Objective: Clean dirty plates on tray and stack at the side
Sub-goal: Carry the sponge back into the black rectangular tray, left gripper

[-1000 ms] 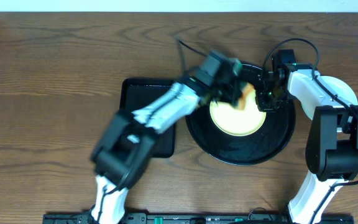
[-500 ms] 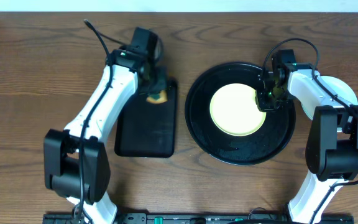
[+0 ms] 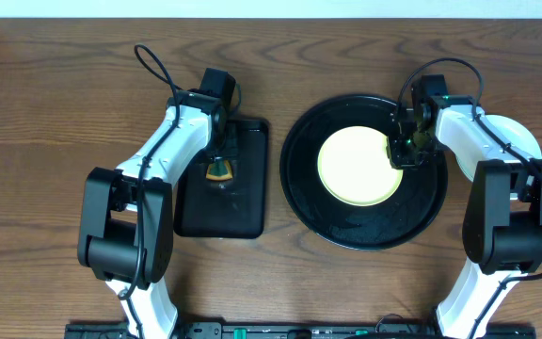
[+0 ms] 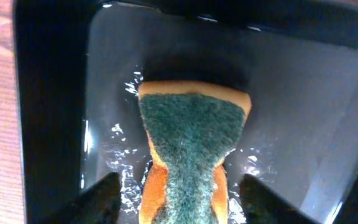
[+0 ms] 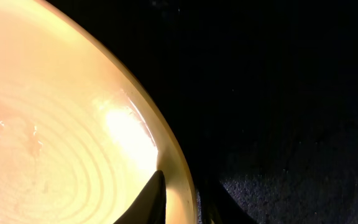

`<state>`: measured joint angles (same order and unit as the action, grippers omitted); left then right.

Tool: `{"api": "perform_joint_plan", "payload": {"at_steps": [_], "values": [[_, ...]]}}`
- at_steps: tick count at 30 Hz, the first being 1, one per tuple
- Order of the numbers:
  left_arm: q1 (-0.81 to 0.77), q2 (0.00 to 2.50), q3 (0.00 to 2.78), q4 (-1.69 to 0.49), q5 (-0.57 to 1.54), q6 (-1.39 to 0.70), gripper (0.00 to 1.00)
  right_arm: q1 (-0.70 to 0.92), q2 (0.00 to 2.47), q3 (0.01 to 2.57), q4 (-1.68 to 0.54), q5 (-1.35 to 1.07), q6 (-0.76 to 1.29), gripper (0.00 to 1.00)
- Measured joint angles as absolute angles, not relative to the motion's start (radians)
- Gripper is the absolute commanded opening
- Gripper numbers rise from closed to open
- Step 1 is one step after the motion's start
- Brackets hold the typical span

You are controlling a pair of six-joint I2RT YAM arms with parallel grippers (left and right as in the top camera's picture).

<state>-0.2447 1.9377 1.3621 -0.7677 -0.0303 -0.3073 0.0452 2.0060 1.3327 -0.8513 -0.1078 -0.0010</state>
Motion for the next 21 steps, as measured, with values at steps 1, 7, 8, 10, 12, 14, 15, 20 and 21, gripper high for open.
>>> {"api": "perform_joint_plan", "payload": {"at_steps": [1, 7, 8, 10, 12, 14, 15, 20, 21], "values": [[-0.245, 1.938, 1.362, -0.767, -0.032, -0.307, 0.72, 0.046, 2.006, 1.333, -0.851, -0.108, -0.001, 0.19], [-0.245, 1.938, 1.362, -0.766, -0.034, -0.309, 0.82, 0.046, 2.006, 1.332, -0.851, -0.108, -0.001, 0.19], [-0.245, 1.938, 1.362, -0.766, -0.034, -0.309, 0.82, 0.046, 2.006, 1.332, -0.851, -0.108, -0.001, 0.19], [-0.245, 1.938, 1.362, -0.766, -0.034, -0.309, 0.83, 0.045, 2.006, 1.332, -0.851, -0.108, -0.001, 0.2], [-0.245, 1.938, 1.362, -0.766, -0.034, -0.31, 0.83, 0.046, 2.006, 1.332, -0.851, -0.108, -0.001, 0.2], [-0.245, 1.938, 1.362, -0.766, -0.034, -0.309, 0.83, 0.046, 2.006, 1.332, -0.851, -0.108, -0.001, 0.19], [-0.245, 1.938, 1.362, -0.766, -0.034, -0.309, 0.83, 0.046, 2.006, 1.332, -0.851, -0.108, -0.001, 0.19], [-0.245, 1.938, 1.362, -0.766, -0.034, -0.309, 0.84, 0.045, 2.006, 1.332, -0.851, -0.109, -0.008, 0.01], [-0.245, 1.938, 1.362, -0.766, -0.034, -0.309, 0.84, 0.045, 2.004, 1.333, -0.852, -0.108, -0.006, 0.01]]}}
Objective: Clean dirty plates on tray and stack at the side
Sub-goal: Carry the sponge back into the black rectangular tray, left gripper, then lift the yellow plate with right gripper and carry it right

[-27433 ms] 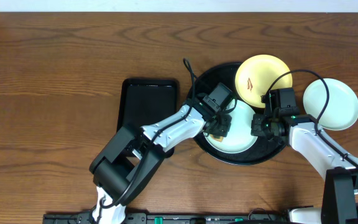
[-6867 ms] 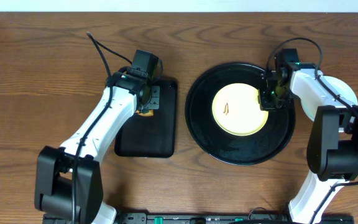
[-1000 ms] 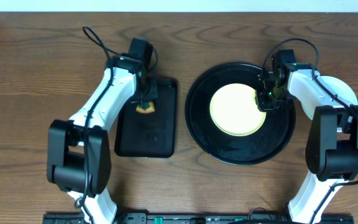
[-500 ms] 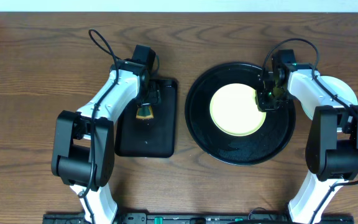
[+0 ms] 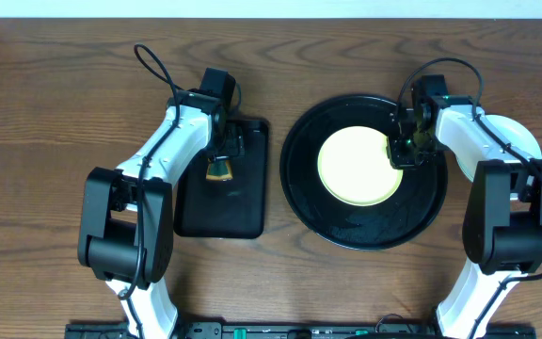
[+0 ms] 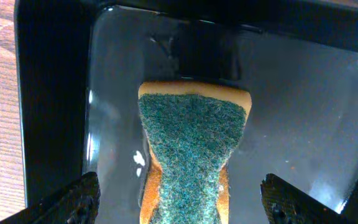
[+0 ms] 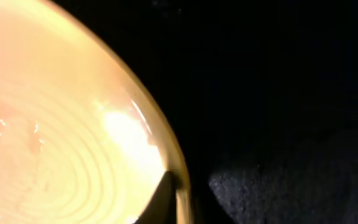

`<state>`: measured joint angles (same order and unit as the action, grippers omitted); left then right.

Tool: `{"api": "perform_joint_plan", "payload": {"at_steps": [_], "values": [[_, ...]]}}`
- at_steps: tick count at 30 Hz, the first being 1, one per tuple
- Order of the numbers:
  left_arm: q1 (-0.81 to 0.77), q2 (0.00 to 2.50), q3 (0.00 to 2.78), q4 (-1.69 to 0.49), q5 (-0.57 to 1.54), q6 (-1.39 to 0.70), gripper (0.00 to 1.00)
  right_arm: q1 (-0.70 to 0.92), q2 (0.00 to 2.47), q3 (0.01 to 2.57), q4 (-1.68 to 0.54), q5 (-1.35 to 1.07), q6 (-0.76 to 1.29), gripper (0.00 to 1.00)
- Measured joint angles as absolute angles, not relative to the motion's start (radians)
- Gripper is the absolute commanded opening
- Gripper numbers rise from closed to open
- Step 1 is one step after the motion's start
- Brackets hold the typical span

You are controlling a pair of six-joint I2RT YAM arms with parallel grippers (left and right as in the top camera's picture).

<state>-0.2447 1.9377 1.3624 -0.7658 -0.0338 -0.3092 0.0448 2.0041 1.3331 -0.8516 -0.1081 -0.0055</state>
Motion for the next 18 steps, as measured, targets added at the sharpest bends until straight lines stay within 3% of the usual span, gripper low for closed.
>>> {"api": "perform_joint_plan", "payload": {"at_steps": [10, 18], "values": [[-0.245, 1.938, 1.362, -0.765, -0.034, -0.309, 0.84, 0.047, 1.989, 1.417, -0.941, -0.101, -0.022, 0.01], [-0.245, 1.938, 1.362, -0.765, -0.034, -0.309, 0.85, 0.095, 1.763, 1.491, -0.99, 0.132, -0.028, 0.01]]}}
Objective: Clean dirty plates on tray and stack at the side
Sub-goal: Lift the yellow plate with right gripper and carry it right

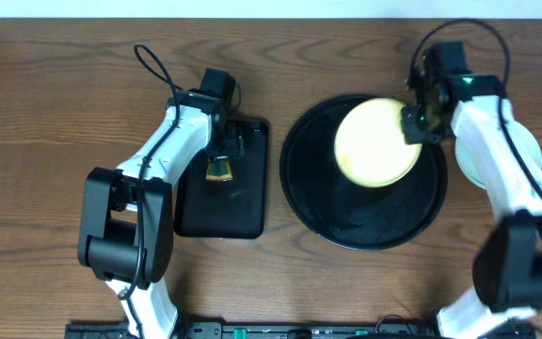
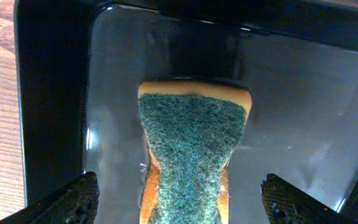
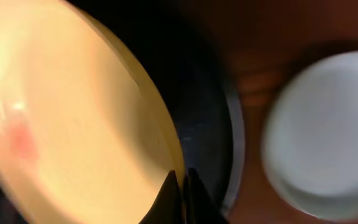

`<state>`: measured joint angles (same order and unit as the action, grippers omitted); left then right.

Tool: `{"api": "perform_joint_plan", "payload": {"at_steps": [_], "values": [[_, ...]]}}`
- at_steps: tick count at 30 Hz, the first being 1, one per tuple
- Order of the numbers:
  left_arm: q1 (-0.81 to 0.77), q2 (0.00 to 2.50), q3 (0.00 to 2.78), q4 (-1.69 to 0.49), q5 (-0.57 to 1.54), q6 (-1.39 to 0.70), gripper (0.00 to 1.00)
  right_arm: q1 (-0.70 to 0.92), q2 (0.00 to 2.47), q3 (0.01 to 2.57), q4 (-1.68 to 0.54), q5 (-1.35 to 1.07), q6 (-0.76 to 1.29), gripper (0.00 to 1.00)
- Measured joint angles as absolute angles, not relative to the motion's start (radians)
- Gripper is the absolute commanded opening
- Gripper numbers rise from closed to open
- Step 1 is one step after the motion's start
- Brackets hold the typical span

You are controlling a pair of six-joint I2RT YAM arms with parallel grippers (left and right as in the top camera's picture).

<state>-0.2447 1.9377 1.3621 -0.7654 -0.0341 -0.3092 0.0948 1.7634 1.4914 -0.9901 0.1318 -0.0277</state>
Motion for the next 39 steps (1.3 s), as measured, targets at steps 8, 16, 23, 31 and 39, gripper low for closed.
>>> {"api": "perform_joint_plan", "payload": {"at_steps": [8, 16, 23, 31, 39], "values": [[-0.245, 1.938, 1.362, -0.765, -0.034, -0.309, 0.85, 0.232, 1.643, 1.497, -1.011, 0.39, -0.03, 0.01], [-0.245, 1.938, 1.362, -0.765, -0.034, -0.309, 0.85, 0.506, 1.642, 1.496, -1.018, 0.83, 0.045, 0.01], [-0.245, 1.938, 1.362, -0.765, -0.034, -0.309, 0.85, 0.744, 1.642, 1.469, -1.029, 1.173, 0.225, 0.01], [-0.245, 1.938, 1.362, -0.765, -0.034, -0.309, 0.85, 0.864, 1.642, 1.399, -1.028, 1.393, 0.309, 0.01], [-0.245, 1.938, 1.362, -0.765, -0.034, -0.309, 0.86, 0.868, 1.642, 1.347, -1.017, 1.441, 0.364, 0.01]]}}
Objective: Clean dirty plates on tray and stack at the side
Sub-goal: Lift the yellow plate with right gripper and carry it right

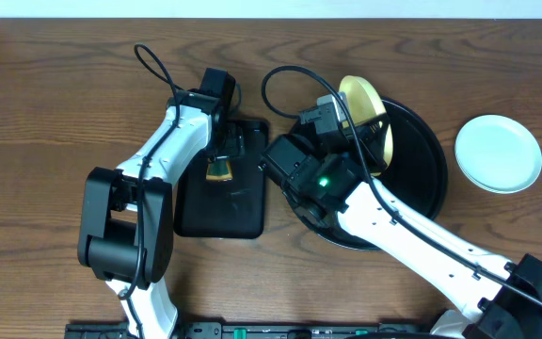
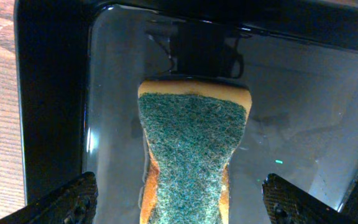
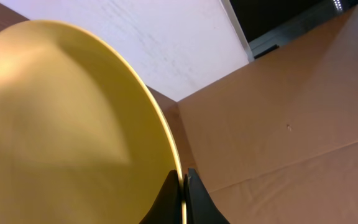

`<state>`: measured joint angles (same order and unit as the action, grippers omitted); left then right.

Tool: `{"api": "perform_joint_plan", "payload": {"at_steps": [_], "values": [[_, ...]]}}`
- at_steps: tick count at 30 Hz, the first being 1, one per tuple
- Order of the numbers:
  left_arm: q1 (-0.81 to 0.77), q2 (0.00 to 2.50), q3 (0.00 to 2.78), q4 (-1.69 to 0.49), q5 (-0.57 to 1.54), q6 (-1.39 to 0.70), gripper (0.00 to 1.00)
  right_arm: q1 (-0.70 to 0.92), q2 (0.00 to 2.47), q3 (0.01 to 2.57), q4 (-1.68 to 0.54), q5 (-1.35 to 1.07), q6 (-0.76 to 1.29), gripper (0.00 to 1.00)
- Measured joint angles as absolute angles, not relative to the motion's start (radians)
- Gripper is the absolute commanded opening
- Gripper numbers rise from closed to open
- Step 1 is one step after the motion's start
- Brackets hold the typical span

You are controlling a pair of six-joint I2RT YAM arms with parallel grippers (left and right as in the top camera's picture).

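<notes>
A yellow plate [image 1: 363, 102] stands nearly on edge above the back left part of the round black tray [image 1: 433, 184]. My right gripper [image 3: 183, 177] is shut on its rim, and the plate [image 3: 67, 124] fills the left of the right wrist view. The right arm lies across the round tray in the overhead view and hides the gripper there. A green and orange sponge [image 2: 191, 149] lies in the wet black rectangular tray [image 2: 48, 93]. My left gripper [image 2: 179, 194] is open, its fingers [image 2: 73, 199] wide apart either side of the sponge [image 1: 219, 170].
A white plate [image 1: 498, 153] lies on the wooden table to the right of the round tray. The rectangular tray [image 1: 243, 212] sits left of the round one. Behind the held plate the right wrist view shows a white wall and a cardboard box [image 3: 291, 118].
The right arm has moved from the round tray's right side to lie across it. The yellow plate went from tilted over the back right to on edge at the back left. Left arm unchanged.
The yellow plate lay flat in the round tray with my right fingers at its right rim, and the left fingers stood close beside the sponge. Then the left fingers were wide apart. Then the plate was lifted and tilted, and now it is held on edge.
</notes>
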<state>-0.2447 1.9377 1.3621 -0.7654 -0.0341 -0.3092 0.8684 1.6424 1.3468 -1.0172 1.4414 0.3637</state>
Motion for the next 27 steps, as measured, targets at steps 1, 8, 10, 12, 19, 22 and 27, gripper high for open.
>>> {"api": "perform_joint_plan", "payload": {"at_steps": [1, 8, 10, 12, 19, 22, 27], "values": [[-0.245, 1.938, 1.362, -0.765, -0.034, -0.309, 0.86, 0.868, 1.642, 1.342, -1.011, 1.441, 0.367, 0.01], [-0.245, 1.938, 1.362, -0.765, -0.034, -0.309, 0.86, 0.858, 1.642, 1.325, -0.919, 1.341, 0.378, 0.01], [-0.245, 1.938, 1.362, -0.765, -0.034, -0.309, 0.86, 0.839, 1.642, 1.325, -0.89, 1.271, 0.37, 0.01], [-0.245, 1.938, 1.362, -0.765, -0.034, -0.309, 0.86, 0.81, 1.642, 1.325, -0.865, 1.198, 0.362, 0.01], [-0.245, 1.938, 1.362, -0.765, -0.034, -0.309, 0.86, 0.622, 1.642, 1.325, -0.808, 0.839, 0.309, 0.01], [-0.245, 1.938, 1.362, -0.765, -0.034, -0.309, 0.86, 0.488, 1.642, 1.324, -0.803, 0.612, 0.265, 0.01], [-0.245, 1.938, 1.362, -0.765, -0.034, -0.309, 0.86, 0.224, 1.642, 1.324, -0.817, 0.241, 0.189, 0.01]]}}
